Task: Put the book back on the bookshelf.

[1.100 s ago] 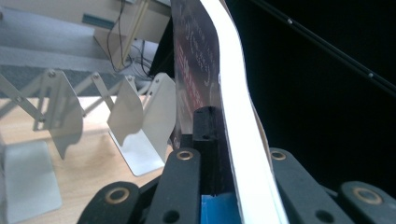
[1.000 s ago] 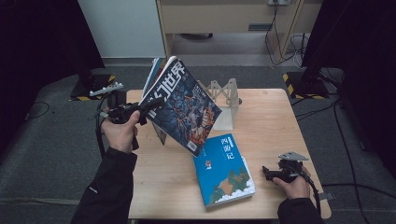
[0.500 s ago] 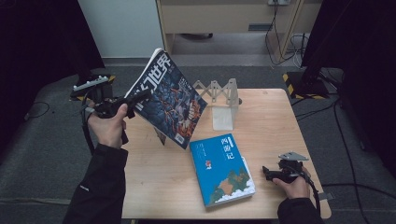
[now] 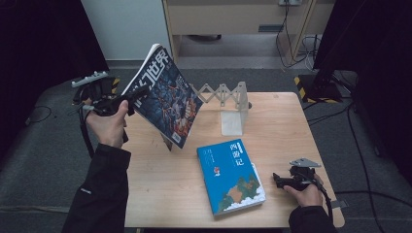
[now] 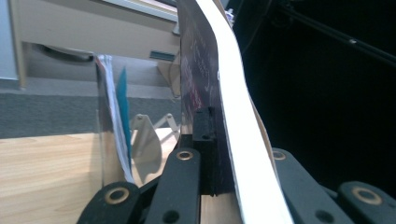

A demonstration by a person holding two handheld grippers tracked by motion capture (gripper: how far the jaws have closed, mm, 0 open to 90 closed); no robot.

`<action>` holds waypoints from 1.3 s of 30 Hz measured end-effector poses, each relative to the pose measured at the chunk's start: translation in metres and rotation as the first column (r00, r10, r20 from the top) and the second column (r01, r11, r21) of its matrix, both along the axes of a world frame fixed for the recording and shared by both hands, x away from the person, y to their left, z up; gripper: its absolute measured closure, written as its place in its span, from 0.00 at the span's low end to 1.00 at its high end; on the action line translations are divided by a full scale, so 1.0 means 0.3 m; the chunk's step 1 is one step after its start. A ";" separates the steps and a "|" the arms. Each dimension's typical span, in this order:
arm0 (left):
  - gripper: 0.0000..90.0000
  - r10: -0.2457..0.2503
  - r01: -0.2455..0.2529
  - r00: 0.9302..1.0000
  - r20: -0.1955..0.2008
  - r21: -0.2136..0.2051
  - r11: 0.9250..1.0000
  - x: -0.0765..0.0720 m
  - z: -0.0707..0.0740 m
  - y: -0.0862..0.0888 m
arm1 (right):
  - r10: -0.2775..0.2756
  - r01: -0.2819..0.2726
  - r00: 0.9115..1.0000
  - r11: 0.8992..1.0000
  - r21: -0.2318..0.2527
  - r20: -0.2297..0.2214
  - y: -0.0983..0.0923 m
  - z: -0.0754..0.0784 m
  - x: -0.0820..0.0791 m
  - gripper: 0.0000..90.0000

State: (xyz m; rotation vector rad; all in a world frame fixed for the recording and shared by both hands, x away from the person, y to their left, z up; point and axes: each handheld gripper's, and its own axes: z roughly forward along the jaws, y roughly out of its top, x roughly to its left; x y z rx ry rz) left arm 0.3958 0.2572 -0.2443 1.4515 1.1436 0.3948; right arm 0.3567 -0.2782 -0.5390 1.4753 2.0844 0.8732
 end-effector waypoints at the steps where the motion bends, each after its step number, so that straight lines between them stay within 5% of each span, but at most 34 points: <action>1: 0.91 0.010 -0.010 1.000 0.000 0.009 1.000 0.003 0.003 -0.003 | 0.000 0.000 1.000 1.000 0.000 0.000 0.000 0.000 0.000 0.04; 13: 0.91 0.088 -0.088 0.996 0.002 0.072 0.994 0.054 0.010 -0.023 | 0.001 -0.001 1.000 1.000 0.000 -0.001 0.000 0.000 0.000 0.03; 24: 0.91 0.165 -0.165 0.986 0.008 0.146 0.975 0.086 -0.009 -0.046 | 0.001 -0.001 1.000 1.000 0.000 -0.001 0.000 0.000 0.000 0.03; 39: 0.91 0.207 -0.204 0.978 0.008 0.220 0.954 0.152 -0.040 -0.130 | 0.003 -0.003 1.000 1.000 0.001 -0.003 0.000 0.000 0.001 0.03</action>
